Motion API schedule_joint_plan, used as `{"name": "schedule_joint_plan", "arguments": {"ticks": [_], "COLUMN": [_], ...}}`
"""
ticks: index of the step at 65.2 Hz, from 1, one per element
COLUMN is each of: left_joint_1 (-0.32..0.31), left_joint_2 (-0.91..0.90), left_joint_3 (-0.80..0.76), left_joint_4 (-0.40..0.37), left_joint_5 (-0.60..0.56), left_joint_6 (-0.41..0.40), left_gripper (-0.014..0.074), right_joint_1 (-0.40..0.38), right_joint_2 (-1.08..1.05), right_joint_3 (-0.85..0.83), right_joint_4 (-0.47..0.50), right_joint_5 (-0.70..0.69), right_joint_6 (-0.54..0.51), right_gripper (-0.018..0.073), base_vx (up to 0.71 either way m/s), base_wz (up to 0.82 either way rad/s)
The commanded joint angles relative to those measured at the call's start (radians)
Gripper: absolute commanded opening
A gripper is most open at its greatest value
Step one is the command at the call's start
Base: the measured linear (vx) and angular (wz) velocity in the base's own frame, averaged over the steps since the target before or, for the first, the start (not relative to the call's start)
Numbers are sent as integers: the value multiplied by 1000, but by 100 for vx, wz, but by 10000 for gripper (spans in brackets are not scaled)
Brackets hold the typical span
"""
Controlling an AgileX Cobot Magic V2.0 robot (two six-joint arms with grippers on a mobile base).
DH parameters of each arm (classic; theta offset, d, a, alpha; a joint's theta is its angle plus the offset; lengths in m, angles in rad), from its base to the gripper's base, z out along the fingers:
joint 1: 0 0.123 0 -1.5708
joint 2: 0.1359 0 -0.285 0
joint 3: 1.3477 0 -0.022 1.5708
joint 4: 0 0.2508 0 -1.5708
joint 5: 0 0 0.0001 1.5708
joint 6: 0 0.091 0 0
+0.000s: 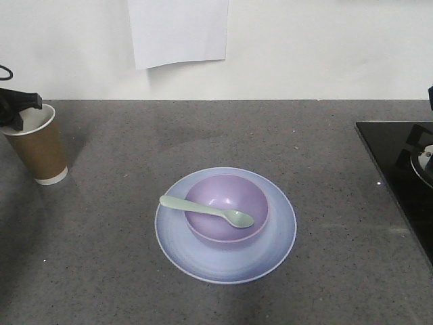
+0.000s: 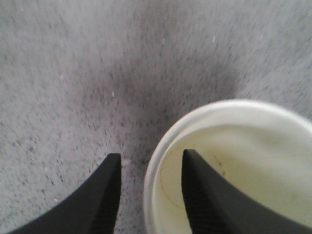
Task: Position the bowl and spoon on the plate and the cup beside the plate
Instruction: 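Grasp the brown paper cup rim with the left gripper and lift, then lower the brown cup onto the counter beside the plate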
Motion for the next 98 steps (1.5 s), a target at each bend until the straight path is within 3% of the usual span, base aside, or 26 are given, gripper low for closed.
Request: {"name": "schedule_joint_plan", "arguments": {"ticks": [1,14,25,36,44,51,56,64,70,81,98], "left_joint_1": [0,0,0,-2,-3,-3,-6,-49,-94,-195,-280], "left_joint_2": [-21,-16,-16,-35,-91,-167,-230,-319,-362,-370,-370], "left_joint_3": [-30,-30,-30,-30,-32,-32,-32,-31,-30,-16,164], "left_joint_4": [-6,-6,-6,-7,-11,-53,-143,-293,-363,-369,-371], "left_joint_5": [0,4,4,3,-6,-11,1,51,122,207,171], "left_joint_6": [2,18,36,75,89,97,126,272,324,337,343], "left_gripper": [297,272,162,-2,-8,-7,-7,-6,-6,-6,-6], "right_joint_1": [-7,-7,-7,-7,-7,-7,-7,-7,-7,-7,-7], "right_joint_2": [-4,-4,-4,-4,-4,-4,-4,-4,-4,-4,-4], "right_joint_3": [-23,-23,-23,-23,-23,-23,-23,-23,-23,-23,-23], "right_joint_4": [17,19,19,19,20,20,20,20,20,20,20], "right_joint_5": [-56,-56,-56,-56,-56,-56,-56,-56,-56,-52,-40], "right_joint_6": [2,2,2,2,2,2,2,2,7,9,28], "right_gripper": [-5,-5,-5,-5,-5,-5,-5,-5,-5,-5,-5], "base_vx": [0,0,0,0,0,0,0,0,0,0,0], "base_wz": [0,0,0,0,0,0,0,0,0,0,0]}}
